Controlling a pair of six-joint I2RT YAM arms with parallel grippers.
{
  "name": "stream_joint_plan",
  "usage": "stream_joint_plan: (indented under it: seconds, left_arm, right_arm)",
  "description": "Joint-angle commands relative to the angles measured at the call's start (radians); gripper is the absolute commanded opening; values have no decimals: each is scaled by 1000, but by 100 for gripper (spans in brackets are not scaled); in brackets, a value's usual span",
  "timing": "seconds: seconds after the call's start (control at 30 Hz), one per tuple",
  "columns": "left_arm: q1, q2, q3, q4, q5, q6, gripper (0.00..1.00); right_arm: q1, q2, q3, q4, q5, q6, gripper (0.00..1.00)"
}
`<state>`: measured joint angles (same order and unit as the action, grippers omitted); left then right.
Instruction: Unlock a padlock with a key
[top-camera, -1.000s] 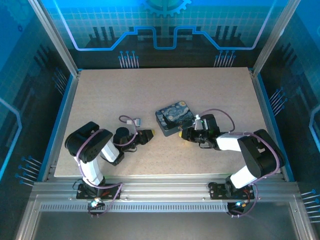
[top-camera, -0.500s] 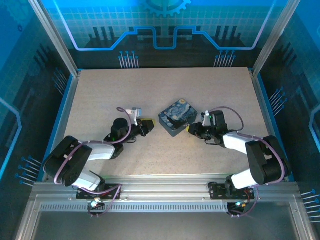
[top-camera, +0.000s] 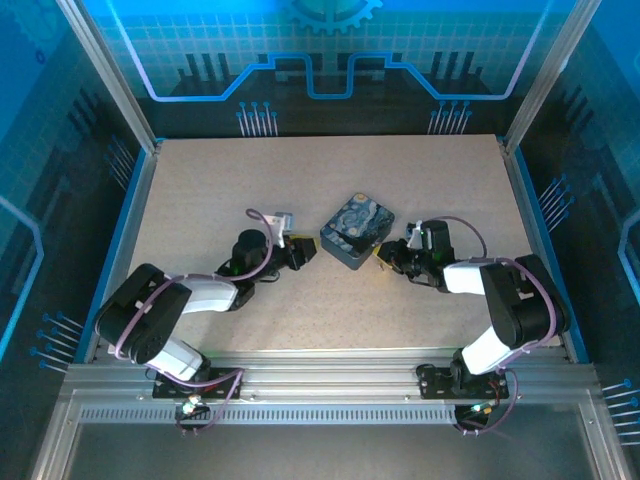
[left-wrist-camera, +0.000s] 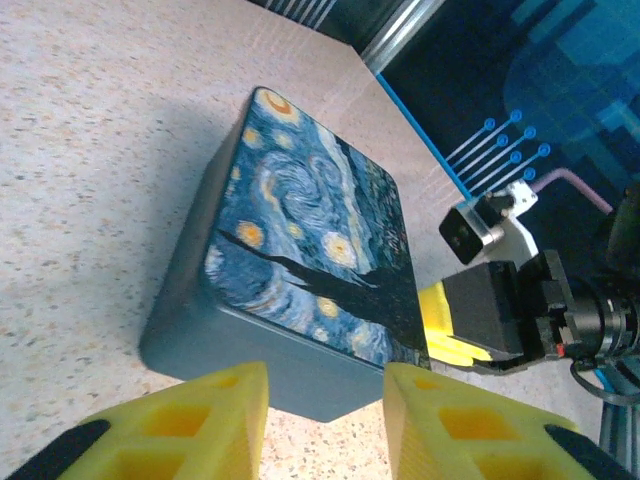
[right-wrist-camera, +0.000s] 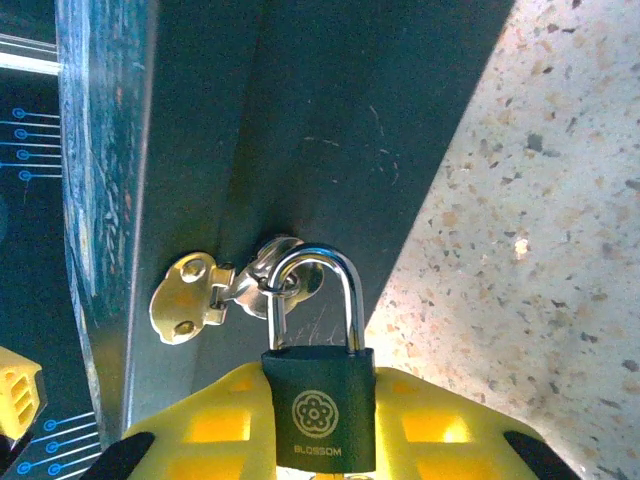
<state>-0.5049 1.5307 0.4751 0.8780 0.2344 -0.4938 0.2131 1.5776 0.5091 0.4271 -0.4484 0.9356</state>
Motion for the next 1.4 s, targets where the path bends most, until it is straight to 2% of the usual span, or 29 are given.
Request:
stream_joint_plan:
  seconds: [0.0,0.33,0.63,0.83,0.97,1.13,1.37]
  left_arm:
    - [-54,18,76,-67,-56,75,39]
    - [-136,169,256,-192,-110,124,44]
    - [-139,262,334,-199,-94,120,45]
    - [-139,250,322,-200,-95,136,45]
    - [-139,223,292,-201,-105,150,45]
    - [-138,197,262,-185,-106,151,45]
    - [-138,187,239,-170,-95,149,45]
  right_arm:
    - [-9,-25,-15,2,39,-3,2]
    - [-10,-104,-35,-73,172,71,3]
    - [20,-13,23,14,201,123,3]
    - [49,33,35,66,260,135,3]
    - [64,-17,-13,123,305,127,2]
    - [49,-96,-49,105,390,157,0]
    - [23,-50,44,53,345,135,2]
